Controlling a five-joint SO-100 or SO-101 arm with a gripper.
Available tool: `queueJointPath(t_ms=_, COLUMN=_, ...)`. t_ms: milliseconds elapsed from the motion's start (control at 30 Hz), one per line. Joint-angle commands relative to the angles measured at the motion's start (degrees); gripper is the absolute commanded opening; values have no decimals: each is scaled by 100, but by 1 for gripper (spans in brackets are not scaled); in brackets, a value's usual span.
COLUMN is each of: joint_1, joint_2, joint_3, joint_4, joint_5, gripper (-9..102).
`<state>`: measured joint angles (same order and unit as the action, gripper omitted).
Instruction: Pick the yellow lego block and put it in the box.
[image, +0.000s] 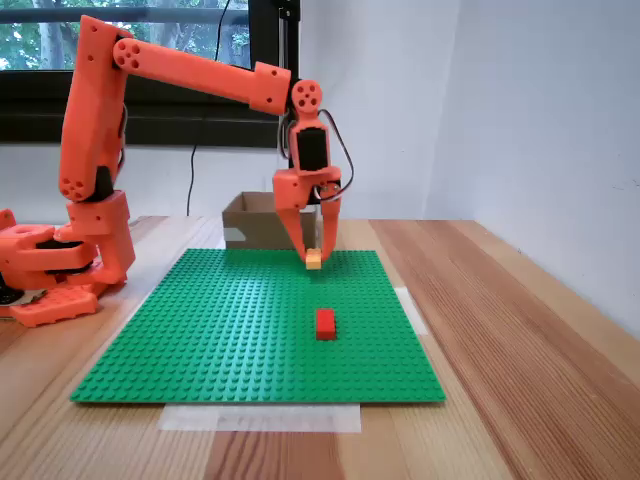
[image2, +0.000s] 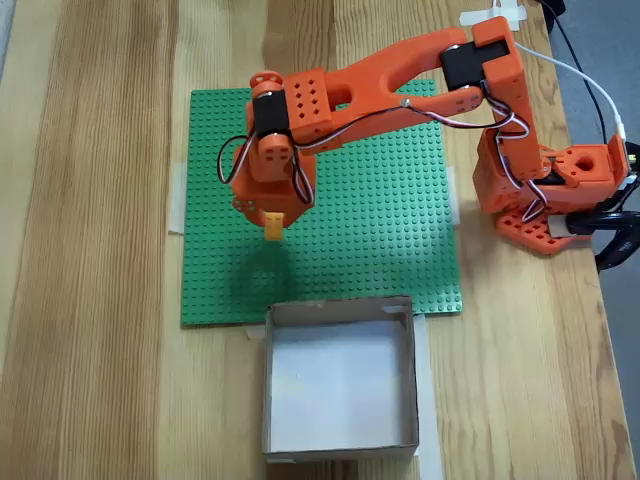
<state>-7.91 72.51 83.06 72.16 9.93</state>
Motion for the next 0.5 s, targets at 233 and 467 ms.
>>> queueJointPath(t_ms=233, joint_1=-88, joint_2=958, joint_3=79, joint_4=343, joint_5=-70, gripper=1)
queueJointPath(t_ms=467, joint_1=-360, joint_2=1644, joint_3=114, joint_4=545, joint_5=-167, gripper=2)
